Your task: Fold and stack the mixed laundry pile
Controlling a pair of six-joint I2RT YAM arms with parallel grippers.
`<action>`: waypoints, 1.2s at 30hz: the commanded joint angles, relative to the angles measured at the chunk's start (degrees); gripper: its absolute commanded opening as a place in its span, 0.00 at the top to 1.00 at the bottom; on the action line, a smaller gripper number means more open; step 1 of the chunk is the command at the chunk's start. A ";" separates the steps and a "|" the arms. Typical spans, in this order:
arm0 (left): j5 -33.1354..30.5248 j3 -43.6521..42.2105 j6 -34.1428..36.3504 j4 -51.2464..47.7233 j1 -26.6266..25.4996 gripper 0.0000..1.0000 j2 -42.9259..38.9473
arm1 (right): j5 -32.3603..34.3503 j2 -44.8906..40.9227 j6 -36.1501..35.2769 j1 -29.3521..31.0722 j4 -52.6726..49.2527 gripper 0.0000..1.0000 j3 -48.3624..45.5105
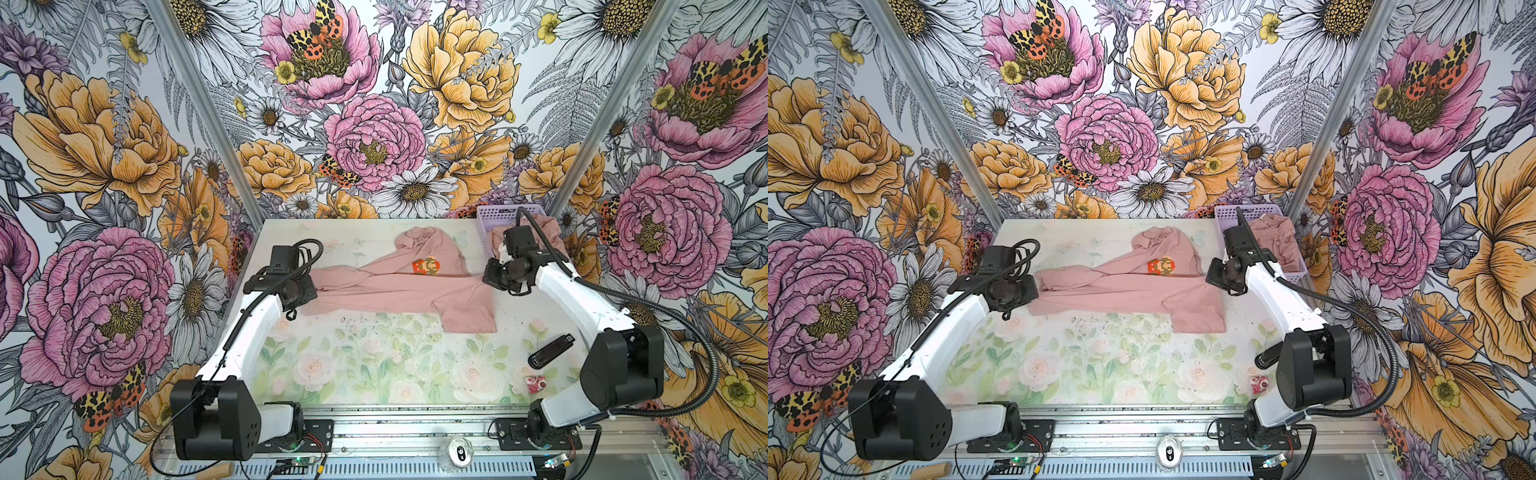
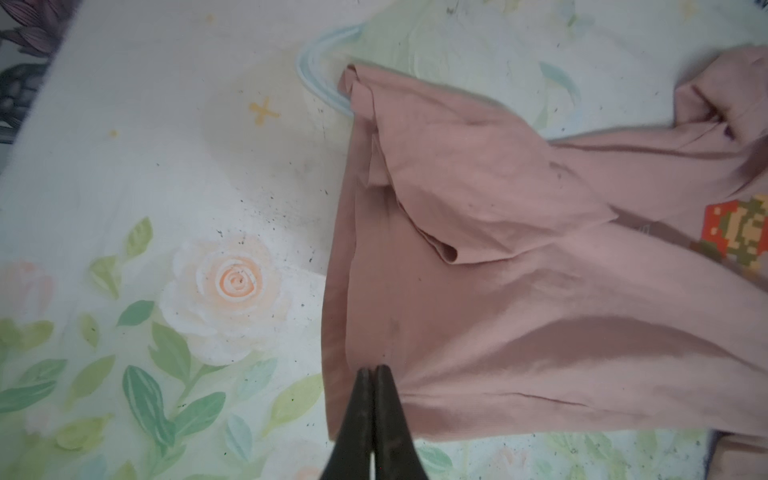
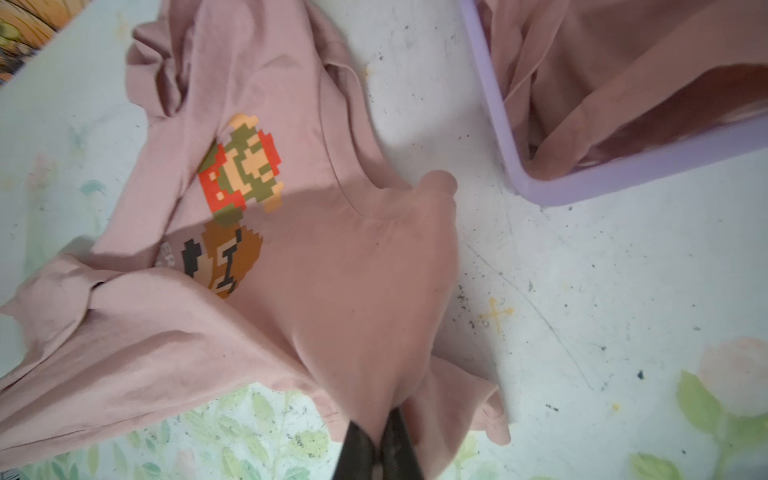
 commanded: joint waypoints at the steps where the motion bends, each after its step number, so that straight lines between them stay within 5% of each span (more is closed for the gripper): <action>1: -2.14 3.32 2.19 -2.12 3.09 1.00 -1.00 | -3.30 -0.43 1.20 0.47 -1.84 1.00 2.67; 7: -2.45 8.26 6.36 -1.12 6.87 1.00 4.86 | -3.27 13.47 -2.08 0.39 0.27 1.00 16.48; 8: -2.43 9.03 6.77 -0.72 7.12 1.00 5.83 | -4.20 16.32 -2.73 0.13 0.14 0.96 19.45; 11: -2.14 10.77 7.45 0.13 7.26 1.00 8.14 | -3.11 19.00 -4.23 0.03 -0.72 0.62 22.31; 13: -1.77 11.17 7.62 0.37 7.24 1.00 8.92 | -2.57 17.42 -4.61 0.02 -0.79 0.57 19.50; 23: -1.47 8.73 7.45 1.93 7.24 1.00 9.24 | -2.15 7.24 -1.59 3.71 5.11 0.55 -7.12; 36: -0.03 8.71 7.36 2.56 6.39 1.00 10.43 | 0.64 18.23 -2.31 3.72 13.56 0.61 -3.85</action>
